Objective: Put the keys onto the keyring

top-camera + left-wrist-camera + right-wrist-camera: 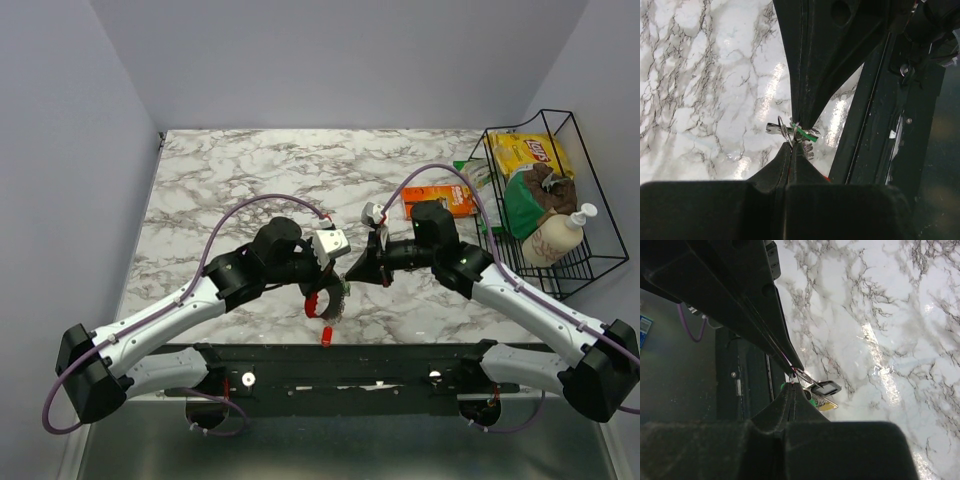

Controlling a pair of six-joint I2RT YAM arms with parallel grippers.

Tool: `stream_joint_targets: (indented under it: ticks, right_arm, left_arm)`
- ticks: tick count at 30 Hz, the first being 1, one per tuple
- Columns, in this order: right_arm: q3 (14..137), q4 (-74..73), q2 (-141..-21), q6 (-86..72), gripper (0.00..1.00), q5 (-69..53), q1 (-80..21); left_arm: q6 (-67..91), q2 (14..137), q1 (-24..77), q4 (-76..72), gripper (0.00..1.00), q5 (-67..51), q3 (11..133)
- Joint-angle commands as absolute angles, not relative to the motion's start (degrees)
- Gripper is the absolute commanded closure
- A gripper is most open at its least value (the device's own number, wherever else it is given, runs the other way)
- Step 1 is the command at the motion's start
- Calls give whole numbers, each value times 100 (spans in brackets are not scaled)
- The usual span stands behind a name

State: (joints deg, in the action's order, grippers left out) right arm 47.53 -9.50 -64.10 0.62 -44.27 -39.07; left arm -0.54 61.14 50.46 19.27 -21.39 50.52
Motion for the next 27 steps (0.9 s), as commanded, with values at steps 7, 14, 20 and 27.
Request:
stream_joint_targets:
  ticks: [7,14,20,27]
  right_arm:
    - [4746,-694,-6495,44,100,-4509,-3964]
    - [4658,-642,-6495,18,100,-4263,-3973]
    - [4588,-589,-6416,18,100,-4087,-3973]
    - [4535,-571,-6293,18,100,-3920,-3964]
  left_arm:
    - [-18,6161,5142,1635,100,-2391,5177]
    - [-18,6091,5150,1652,100,-2373,5177]
    - [-18,5977,5159,1643,100,-2356,5098]
    - [-26,5898,5159,1617,100,-2276,5028]
